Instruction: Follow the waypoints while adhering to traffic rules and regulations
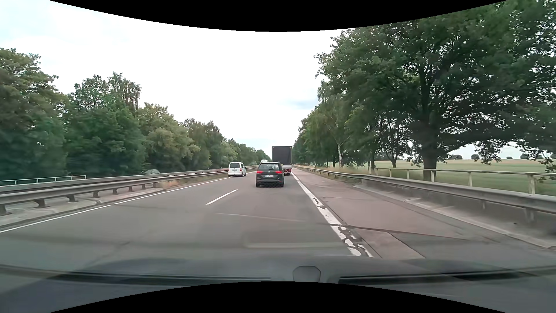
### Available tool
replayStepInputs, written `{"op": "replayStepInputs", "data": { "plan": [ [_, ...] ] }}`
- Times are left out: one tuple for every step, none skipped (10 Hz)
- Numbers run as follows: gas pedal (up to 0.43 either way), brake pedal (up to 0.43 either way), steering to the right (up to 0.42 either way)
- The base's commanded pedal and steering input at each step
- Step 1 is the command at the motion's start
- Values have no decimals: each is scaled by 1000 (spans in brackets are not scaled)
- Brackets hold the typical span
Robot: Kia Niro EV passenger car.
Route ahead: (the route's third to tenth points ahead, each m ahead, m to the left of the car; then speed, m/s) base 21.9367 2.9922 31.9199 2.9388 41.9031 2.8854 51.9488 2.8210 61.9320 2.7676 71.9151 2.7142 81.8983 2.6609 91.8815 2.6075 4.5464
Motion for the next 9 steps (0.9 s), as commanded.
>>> {"op": "replayStepInputs", "data": {
  "plan": [
    [87,0,0],
    [87,0,0],
    [87,0,0],
    [87,0,0],
    [87,0,0],
    [87,0,0],
    [87,0,0],
    [87,0,0],
    [87,0,0]
  ]
}}
